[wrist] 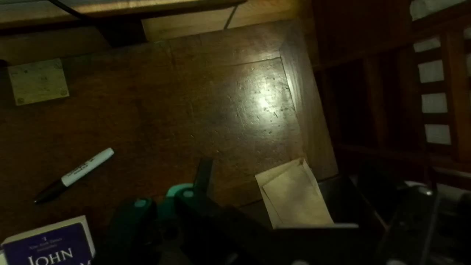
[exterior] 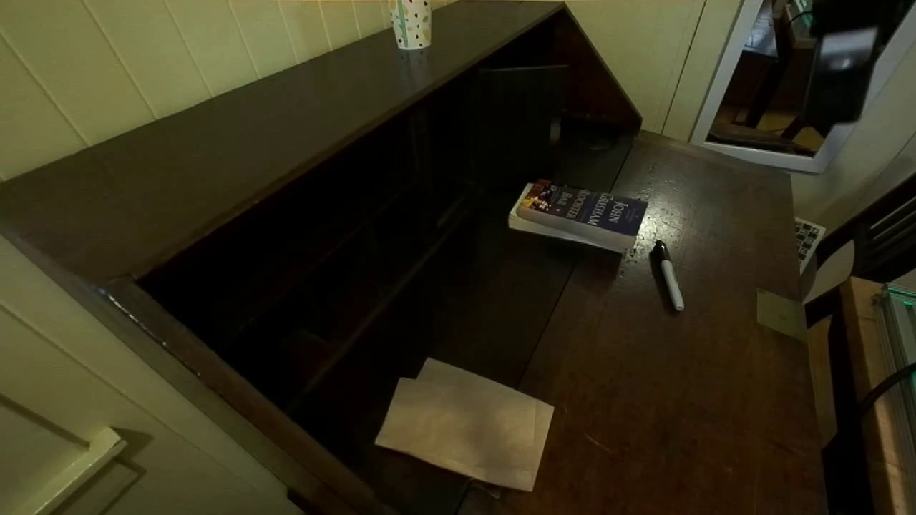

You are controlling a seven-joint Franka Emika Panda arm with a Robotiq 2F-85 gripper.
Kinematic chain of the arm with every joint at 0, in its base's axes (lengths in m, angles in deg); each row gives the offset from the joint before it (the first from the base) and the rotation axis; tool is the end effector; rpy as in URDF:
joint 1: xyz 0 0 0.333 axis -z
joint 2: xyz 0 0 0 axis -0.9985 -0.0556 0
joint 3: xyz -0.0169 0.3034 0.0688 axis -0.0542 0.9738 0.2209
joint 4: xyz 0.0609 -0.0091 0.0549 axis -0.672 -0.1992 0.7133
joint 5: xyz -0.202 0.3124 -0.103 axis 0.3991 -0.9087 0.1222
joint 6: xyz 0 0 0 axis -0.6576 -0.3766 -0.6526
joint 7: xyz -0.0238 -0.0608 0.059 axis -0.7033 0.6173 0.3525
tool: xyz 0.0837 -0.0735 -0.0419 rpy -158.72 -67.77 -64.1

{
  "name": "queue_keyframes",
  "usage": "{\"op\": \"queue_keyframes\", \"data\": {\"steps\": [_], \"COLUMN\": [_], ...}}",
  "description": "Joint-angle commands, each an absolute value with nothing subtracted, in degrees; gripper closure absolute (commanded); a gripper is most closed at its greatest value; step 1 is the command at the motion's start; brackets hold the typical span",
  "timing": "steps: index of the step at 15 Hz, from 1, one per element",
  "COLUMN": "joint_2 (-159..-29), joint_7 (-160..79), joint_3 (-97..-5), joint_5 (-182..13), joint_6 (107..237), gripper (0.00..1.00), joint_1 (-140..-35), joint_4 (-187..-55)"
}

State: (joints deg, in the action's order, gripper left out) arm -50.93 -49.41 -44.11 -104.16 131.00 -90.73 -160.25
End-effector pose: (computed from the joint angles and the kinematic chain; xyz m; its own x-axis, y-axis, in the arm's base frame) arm 0.3785 0.0800 0.4969 0.9551 -0.1439 -0.2589 -0.2003 -0.9577 -0.2066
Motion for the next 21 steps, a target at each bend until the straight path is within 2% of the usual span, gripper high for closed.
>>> {"op": "queue_keyframes", "data": {"steps": [1,8,21], "joint_2": [-56.4,-62.0,-62.6], "joint_7": [-50.5,-60.8,-59.0], "joint_3": [-41.3,-38.0,-38.9], "joint_5": [-99.8,-85.1,-87.3], "joint_6": [129.3,132.9,132.8], "gripper": [0.0,0.0,0.0], "joint_1": [-89.8,-89.6,-90.2], "joint_4": [-161.7,-164.3,-163.6]}}
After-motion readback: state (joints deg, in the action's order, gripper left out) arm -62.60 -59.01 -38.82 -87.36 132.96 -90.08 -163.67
